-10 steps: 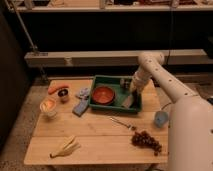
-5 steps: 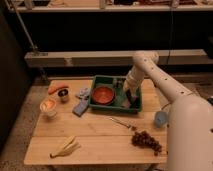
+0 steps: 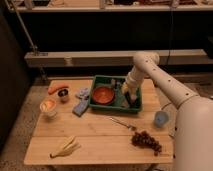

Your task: Wipe tray with brush

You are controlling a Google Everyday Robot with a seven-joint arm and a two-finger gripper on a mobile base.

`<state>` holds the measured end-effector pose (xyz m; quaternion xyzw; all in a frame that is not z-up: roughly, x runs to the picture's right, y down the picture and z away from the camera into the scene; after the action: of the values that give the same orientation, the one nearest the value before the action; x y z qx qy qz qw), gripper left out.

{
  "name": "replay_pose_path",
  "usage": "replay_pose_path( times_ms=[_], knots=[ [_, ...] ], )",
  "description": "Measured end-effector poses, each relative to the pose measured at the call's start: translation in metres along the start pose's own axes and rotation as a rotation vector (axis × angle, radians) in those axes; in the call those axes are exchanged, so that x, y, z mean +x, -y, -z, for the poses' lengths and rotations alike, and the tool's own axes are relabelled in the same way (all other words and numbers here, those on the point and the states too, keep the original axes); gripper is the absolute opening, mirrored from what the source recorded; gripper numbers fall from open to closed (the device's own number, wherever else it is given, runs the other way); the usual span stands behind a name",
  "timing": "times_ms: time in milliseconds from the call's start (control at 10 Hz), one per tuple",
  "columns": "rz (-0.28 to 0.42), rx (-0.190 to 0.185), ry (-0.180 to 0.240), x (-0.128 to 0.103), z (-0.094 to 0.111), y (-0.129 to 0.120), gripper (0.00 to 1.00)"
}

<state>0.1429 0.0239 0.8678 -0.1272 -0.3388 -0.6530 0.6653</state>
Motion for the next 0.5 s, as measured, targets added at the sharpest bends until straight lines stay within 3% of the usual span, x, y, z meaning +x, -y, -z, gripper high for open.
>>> replay_pose_path(
  times_ms=[500],
  knots=[
    [-0.018,-0.033,0.019,-0.025,0.006,-0.031,0.00]
  ],
)
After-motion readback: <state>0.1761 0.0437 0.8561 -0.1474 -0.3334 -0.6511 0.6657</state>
